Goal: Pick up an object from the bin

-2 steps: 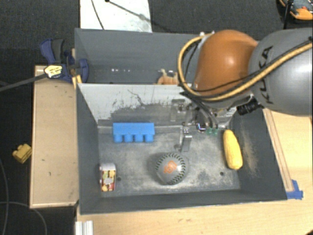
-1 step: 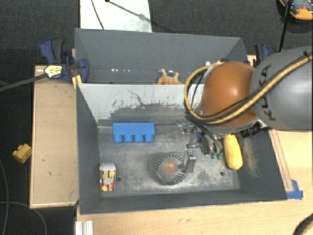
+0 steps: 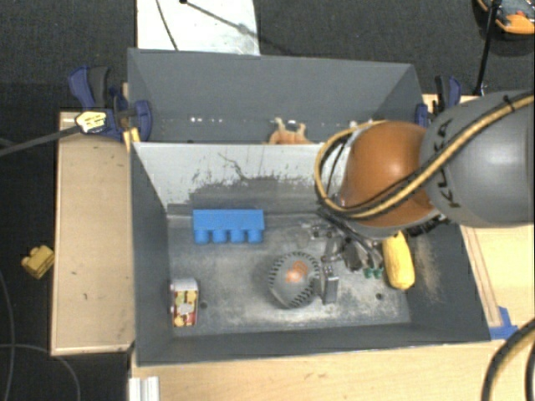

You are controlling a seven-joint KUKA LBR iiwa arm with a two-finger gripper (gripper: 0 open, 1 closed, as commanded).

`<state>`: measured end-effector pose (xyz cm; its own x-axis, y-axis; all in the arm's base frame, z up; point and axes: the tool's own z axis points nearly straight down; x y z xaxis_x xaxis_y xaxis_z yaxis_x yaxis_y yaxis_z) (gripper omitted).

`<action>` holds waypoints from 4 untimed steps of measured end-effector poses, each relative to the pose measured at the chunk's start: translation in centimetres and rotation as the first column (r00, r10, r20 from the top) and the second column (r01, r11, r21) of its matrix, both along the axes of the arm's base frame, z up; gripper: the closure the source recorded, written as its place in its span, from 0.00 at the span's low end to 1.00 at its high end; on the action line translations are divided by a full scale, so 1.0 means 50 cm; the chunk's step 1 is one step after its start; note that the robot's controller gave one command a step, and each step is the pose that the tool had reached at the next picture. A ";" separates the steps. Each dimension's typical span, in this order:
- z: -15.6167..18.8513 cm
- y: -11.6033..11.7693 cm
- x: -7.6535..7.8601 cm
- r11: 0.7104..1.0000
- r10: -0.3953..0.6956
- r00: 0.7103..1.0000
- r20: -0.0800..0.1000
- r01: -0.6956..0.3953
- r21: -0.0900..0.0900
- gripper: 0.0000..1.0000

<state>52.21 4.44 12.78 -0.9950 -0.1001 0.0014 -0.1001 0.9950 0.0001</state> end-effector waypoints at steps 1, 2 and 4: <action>-0.057 -0.016 0.007 1.000 0.013 1.000 0.004 -0.013 -0.001 0.00; -0.105 -0.039 -0.004 1.000 -0.008 1.000 0.009 0.008 -0.001 1.00; -0.105 -0.038 -0.004 1.000 -0.012 1.000 0.009 0.012 -0.001 1.00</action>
Offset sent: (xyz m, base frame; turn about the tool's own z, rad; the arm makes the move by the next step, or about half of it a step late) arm -0.0060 -0.0176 -0.0578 0.0023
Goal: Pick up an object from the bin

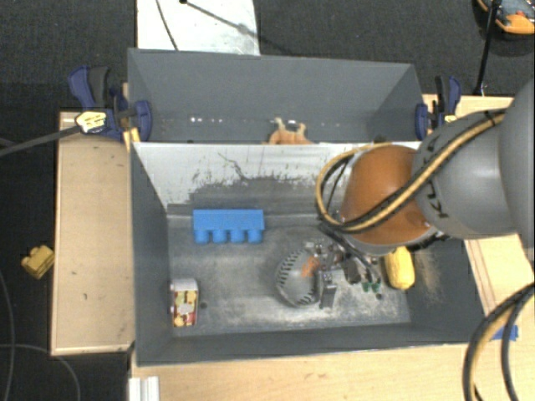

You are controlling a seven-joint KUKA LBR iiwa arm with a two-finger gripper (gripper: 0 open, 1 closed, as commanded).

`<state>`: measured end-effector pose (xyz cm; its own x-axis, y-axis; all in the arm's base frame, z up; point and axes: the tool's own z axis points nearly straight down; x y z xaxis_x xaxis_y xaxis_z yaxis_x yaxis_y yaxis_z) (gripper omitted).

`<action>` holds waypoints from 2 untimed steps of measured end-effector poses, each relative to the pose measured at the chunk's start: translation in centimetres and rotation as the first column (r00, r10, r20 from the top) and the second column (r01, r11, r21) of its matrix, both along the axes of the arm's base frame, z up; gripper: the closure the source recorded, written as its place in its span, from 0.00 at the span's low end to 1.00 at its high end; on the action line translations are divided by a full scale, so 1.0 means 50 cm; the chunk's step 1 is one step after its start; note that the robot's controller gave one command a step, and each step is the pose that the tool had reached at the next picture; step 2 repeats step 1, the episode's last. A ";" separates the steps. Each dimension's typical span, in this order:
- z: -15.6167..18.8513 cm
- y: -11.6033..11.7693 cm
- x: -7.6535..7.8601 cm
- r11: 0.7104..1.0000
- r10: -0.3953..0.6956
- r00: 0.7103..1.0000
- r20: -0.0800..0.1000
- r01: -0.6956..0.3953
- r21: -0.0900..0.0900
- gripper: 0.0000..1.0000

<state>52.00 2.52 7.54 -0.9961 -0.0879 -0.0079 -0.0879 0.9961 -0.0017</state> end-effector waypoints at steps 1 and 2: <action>0.392 -0.002 0.027 1.000 0.025 1.000 -0.008 -0.025 0.001 1.00; 0.392 -0.002 0.027 1.000 0.025 1.000 -0.008 -0.025 0.001 1.00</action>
Offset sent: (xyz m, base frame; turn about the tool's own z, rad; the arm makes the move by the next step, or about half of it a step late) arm 0.0000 0.0000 0.0000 0.0000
